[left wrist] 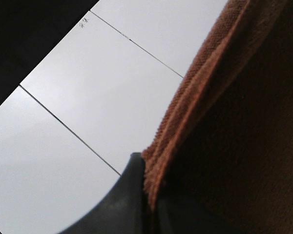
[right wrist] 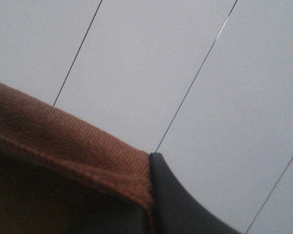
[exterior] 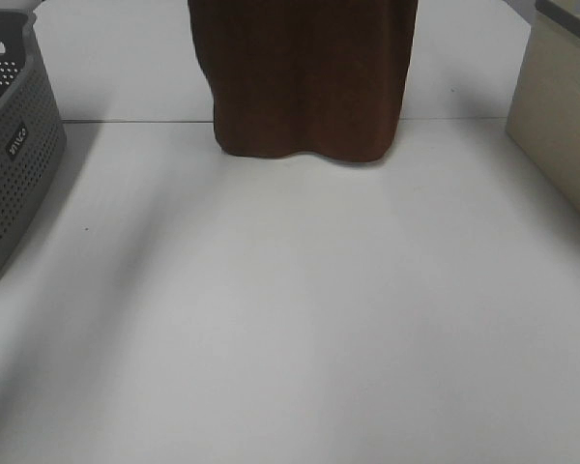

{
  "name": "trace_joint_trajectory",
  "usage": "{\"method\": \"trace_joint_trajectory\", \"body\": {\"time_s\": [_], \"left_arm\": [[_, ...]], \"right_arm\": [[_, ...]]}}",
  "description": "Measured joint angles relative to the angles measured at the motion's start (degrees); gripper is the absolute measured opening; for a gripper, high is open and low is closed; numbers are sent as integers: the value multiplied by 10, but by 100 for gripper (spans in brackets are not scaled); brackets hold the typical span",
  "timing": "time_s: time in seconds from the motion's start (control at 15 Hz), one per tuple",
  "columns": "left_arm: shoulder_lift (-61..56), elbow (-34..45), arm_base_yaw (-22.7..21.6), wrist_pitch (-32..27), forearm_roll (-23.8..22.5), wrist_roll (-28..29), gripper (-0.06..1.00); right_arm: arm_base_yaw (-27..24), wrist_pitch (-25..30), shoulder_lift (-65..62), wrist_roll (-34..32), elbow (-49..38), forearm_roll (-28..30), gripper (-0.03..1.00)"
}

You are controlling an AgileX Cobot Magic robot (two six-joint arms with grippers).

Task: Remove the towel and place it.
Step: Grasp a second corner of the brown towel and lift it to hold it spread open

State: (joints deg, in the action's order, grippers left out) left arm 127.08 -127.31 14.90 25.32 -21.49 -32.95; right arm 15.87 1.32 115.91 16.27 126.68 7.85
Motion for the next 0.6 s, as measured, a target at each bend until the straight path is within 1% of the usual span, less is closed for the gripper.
{"method": "trace_joint_trajectory", "body": {"time_s": [0.2,0.47,0.6], "left_arm": [[2,-3,-5,-3,-44,19,0],[2,-3,-9,-3,-68,27,0],[2,-3,-9,-9,-83,48,0]], "right_arm": [[-1,9,21,0,0,-2,1],[-2,16,23,0,0,-12,1],[-2,41,23,0,0,-12,1]]}}
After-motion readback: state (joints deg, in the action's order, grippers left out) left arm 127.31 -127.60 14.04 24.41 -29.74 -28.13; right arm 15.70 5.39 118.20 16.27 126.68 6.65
